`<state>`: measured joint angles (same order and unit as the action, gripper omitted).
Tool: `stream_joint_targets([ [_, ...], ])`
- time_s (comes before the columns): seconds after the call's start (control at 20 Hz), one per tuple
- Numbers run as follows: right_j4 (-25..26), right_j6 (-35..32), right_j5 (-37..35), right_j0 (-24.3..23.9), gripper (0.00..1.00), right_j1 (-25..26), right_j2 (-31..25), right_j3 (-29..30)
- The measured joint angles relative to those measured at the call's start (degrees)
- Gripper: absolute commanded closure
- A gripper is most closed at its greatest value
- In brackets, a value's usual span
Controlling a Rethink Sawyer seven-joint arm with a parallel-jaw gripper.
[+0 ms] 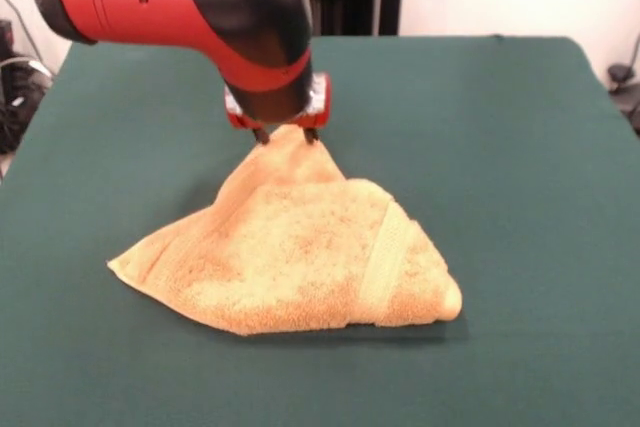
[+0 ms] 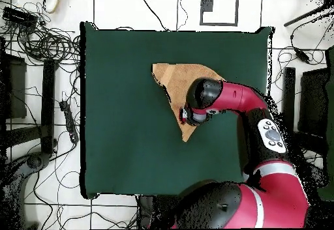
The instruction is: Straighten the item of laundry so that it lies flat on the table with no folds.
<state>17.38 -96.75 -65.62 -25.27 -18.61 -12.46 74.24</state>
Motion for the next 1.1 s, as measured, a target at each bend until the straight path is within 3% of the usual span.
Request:
stream_joint_targets([
  [0.4, 1.85, 0.00, 1.17, -2.12, 0.00, -0.71, 0.01, 4.10],
  [0.7, 2.51, 0.00, -0.87, -2.14, 0.00, -1.40, -0.02, 3.89],
  [0.95, 2.34, 0.00, -8.86, -1.87, 0.00, -2.52, -0.50, 1.09],
  [1.1, 1.97, 0.00, -17.34, -1.83, 0.00, -3.36, -1.87, -2.78],
])
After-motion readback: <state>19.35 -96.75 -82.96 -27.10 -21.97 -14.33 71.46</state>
